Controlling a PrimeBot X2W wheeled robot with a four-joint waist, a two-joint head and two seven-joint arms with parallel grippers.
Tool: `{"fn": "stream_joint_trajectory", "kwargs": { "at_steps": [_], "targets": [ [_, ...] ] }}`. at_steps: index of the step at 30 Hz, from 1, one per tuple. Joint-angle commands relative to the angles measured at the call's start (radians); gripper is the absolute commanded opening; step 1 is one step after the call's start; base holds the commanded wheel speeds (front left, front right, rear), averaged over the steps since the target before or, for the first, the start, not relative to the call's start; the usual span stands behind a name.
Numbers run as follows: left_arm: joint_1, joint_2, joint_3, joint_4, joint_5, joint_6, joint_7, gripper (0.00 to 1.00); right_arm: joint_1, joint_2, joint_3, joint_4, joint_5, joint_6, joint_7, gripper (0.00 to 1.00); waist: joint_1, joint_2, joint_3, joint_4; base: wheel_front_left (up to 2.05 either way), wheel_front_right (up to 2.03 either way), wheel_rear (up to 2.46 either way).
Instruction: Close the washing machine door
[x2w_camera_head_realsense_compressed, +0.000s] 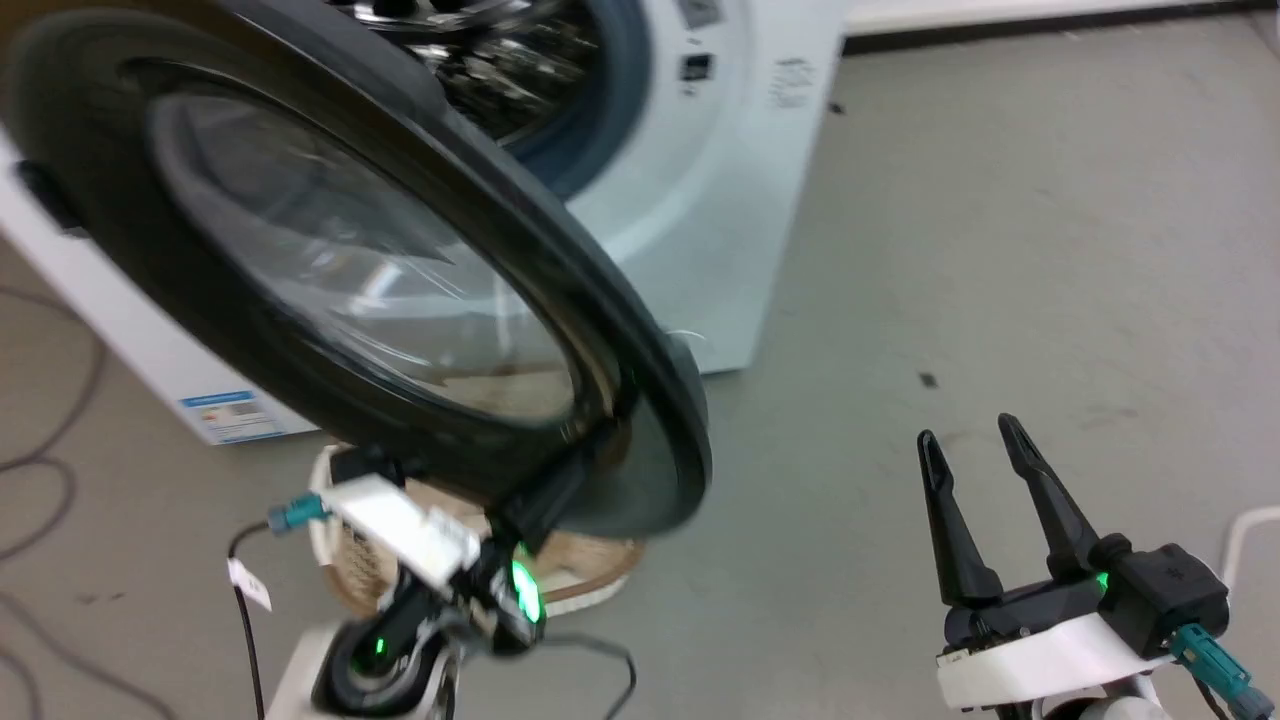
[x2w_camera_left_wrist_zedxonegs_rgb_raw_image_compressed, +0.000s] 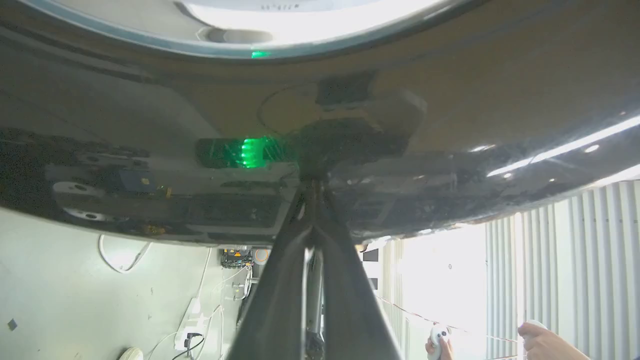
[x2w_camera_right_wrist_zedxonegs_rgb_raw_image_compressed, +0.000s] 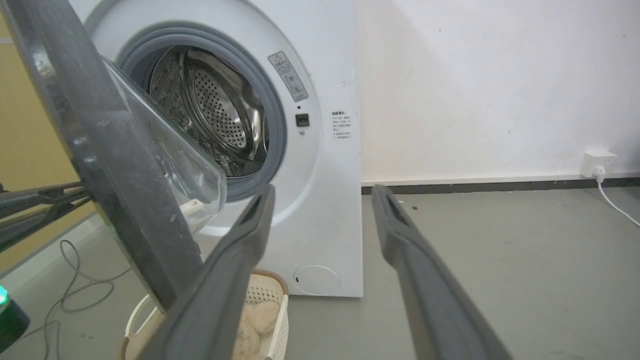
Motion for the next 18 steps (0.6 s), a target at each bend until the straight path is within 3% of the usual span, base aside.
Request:
{"fn": "stream_joint_trajectory", "kwargs": {
  "at_steps": [1, 10, 18],
  "targets": [
    [-0.041, -0.001, -0.003, 0.017, -0.001, -0.011, -0.035, 0.00, -0.013, 0.003, 0.004, -0.005, 0.008, 0.001, -0.004, 1.00, 0.0000, 0.0000, 0.040, -0.059, 0.00, 0.00, 0.00],
    [-0.247, -0.001, 0.000, 0.193, 0.064, -0.030, -0.281, 0.00, -0.023, 0.003, 0.017, -0.008, 0.030, 0.001, -0.004, 1.00, 0.0000, 0.0000, 0.068, -0.140, 0.00, 0.00, 0.00],
    [-0.364, -0.001, -0.018, 0.329, 0.100, -0.051, -0.386, 0.00, -0.023, 0.003, 0.022, -0.004, 0.036, 0.001, -0.004, 1.00, 0.0000, 0.0000, 0.068, -0.156, 0.00, 0.00, 0.00]
  ]
}}
